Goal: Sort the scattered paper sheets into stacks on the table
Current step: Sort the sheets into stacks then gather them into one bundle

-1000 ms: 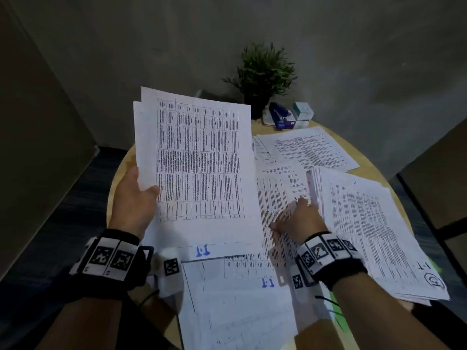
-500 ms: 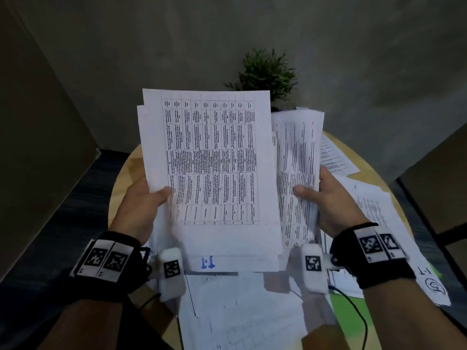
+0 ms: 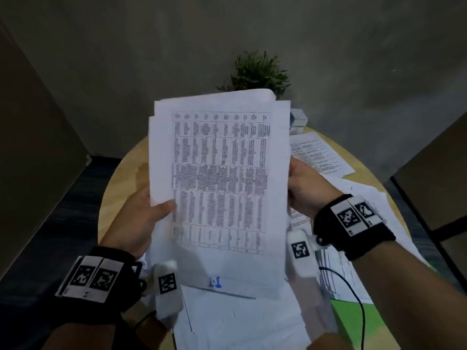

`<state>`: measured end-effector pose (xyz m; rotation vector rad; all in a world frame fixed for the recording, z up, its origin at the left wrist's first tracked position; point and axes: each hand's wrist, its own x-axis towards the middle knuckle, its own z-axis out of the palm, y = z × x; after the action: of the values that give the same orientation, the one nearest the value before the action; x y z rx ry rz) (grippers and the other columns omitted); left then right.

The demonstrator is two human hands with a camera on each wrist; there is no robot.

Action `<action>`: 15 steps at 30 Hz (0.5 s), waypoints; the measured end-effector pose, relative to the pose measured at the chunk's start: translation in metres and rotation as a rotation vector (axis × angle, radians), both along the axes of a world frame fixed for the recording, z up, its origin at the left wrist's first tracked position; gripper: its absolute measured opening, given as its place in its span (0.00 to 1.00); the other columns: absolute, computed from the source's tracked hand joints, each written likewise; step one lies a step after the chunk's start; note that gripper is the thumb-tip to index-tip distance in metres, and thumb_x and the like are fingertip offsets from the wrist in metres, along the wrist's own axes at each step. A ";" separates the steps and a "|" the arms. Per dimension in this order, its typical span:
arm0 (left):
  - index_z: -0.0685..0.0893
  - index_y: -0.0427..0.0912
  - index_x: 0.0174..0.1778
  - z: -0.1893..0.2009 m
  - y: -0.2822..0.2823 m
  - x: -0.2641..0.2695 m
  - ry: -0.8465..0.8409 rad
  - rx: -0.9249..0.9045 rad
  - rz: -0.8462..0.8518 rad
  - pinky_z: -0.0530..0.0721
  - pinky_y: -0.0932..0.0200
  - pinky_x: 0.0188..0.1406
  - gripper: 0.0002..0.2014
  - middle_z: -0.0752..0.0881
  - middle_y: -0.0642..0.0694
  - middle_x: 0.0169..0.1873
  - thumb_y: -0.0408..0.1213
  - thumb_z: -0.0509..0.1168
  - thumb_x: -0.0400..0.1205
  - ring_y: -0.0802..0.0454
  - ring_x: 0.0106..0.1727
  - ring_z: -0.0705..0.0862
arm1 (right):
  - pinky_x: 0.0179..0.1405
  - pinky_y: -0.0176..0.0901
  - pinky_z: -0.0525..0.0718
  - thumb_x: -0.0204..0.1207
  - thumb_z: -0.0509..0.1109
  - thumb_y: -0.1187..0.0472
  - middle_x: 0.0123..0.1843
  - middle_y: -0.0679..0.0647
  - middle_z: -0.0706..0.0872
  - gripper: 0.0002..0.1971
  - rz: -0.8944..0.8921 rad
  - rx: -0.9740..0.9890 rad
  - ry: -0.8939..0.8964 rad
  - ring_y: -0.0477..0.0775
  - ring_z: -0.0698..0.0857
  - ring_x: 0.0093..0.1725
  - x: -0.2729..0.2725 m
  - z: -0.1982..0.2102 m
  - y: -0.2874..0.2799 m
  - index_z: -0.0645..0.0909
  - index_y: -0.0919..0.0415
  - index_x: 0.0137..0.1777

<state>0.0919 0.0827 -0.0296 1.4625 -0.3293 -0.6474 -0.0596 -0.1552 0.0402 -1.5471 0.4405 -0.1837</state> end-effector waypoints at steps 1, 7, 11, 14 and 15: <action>0.83 0.52 0.61 -0.001 0.001 0.003 -0.032 0.027 0.043 0.78 0.38 0.68 0.21 0.89 0.47 0.59 0.21 0.61 0.82 0.45 0.61 0.86 | 0.31 0.42 0.85 0.80 0.61 0.77 0.43 0.54 0.90 0.16 0.005 -0.016 0.036 0.55 0.88 0.38 0.003 0.000 -0.004 0.78 0.64 0.65; 0.84 0.51 0.65 0.000 0.004 0.010 -0.246 0.201 0.320 0.82 0.47 0.60 0.22 0.88 0.50 0.55 0.23 0.60 0.81 0.50 0.56 0.86 | 0.52 0.49 0.83 0.77 0.73 0.57 0.55 0.58 0.87 0.16 0.101 -0.703 0.497 0.59 0.87 0.52 0.025 -0.019 -0.051 0.80 0.61 0.62; 0.80 0.46 0.71 0.006 0.002 0.008 -0.308 0.229 0.366 0.77 0.53 0.57 0.23 0.85 0.50 0.56 0.23 0.59 0.83 0.50 0.56 0.83 | 0.62 0.42 0.75 0.70 0.77 0.50 0.71 0.53 0.78 0.32 0.301 -1.075 0.734 0.54 0.78 0.67 0.048 -0.035 -0.057 0.73 0.56 0.73; 0.81 0.46 0.69 0.006 0.003 0.010 -0.275 0.210 0.386 0.79 0.49 0.57 0.21 0.85 0.47 0.54 0.23 0.59 0.83 0.47 0.55 0.84 | 0.67 0.50 0.77 0.62 0.80 0.39 0.73 0.54 0.73 0.45 0.302 -1.090 0.802 0.57 0.75 0.71 0.060 -0.050 -0.055 0.68 0.54 0.77; 0.81 0.46 0.68 0.005 0.004 0.011 -0.265 0.215 0.387 0.79 0.49 0.56 0.21 0.85 0.46 0.52 0.24 0.59 0.83 0.46 0.54 0.84 | 0.67 0.53 0.77 0.59 0.80 0.36 0.73 0.54 0.73 0.47 0.290 -1.108 0.816 0.58 0.75 0.71 0.062 -0.055 -0.053 0.67 0.52 0.76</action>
<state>0.1030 0.0864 -0.0245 1.7637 -0.1745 -0.1793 0.0020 -0.2080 -0.0148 -2.7500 0.8081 0.5537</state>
